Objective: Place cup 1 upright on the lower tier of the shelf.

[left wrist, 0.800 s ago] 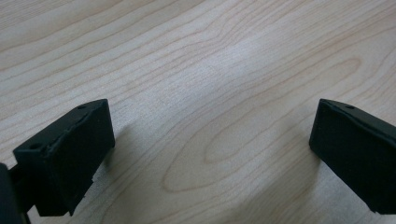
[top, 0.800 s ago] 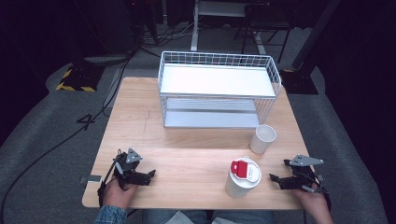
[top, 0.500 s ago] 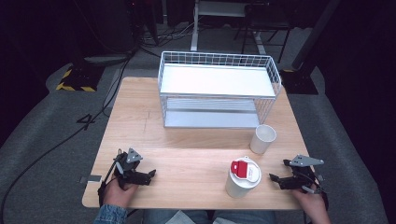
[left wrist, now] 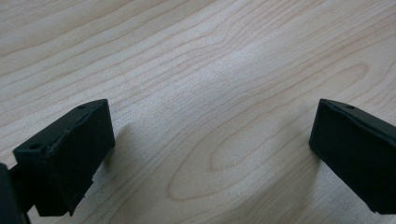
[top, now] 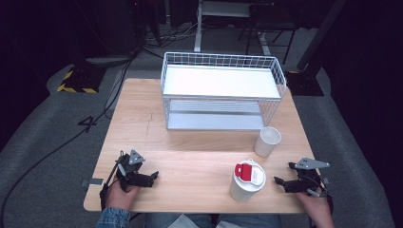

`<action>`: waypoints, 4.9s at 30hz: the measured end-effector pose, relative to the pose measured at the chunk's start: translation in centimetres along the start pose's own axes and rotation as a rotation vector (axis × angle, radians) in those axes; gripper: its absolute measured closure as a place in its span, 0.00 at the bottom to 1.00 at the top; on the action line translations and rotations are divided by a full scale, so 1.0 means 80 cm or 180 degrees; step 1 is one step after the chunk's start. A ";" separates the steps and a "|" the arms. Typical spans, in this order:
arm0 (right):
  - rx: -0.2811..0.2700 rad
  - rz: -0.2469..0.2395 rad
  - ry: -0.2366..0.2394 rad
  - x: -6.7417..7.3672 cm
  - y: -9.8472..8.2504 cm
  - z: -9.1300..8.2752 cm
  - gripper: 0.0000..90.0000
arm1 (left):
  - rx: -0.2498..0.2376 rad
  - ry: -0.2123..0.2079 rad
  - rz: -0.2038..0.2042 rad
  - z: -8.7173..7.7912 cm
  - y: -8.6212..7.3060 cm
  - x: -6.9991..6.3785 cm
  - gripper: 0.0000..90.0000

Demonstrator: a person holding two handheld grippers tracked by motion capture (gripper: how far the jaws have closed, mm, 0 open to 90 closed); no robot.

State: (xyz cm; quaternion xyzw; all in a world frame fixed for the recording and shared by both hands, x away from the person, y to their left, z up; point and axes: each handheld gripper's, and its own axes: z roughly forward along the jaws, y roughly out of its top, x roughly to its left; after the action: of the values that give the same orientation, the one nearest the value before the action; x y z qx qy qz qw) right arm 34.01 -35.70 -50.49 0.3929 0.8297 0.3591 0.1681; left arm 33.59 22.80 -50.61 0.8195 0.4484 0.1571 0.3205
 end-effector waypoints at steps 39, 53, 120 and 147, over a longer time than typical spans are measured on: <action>-0.0625 0.0015 -0.0153 0.007 0.077 0.012 0.18 | 0.0004 0.0008 -0.0013 0.000 0.000 0.001 0.01; -0.0696 0.0180 -0.0076 -0.010 0.084 0.048 0.19 | 0.0002 0.0011 -0.0009 0.000 0.001 0.001 0.01; -0.0800 -0.0025 0.0151 0.004 0.135 0.061 0.26 | 0.0003 0.0011 -0.0009 0.001 0.001 0.001 0.01; -0.0806 -0.0198 0.0321 0.016 0.202 0.084 0.26 | 0.0006 0.0014 -0.0008 0.000 0.001 0.001 0.01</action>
State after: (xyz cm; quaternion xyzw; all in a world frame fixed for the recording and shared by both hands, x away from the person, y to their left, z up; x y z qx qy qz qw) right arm 45.59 -24.61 -43.35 0.3242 0.7970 0.4748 0.1854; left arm 33.67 22.82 -50.60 0.8188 0.4503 0.1581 0.3189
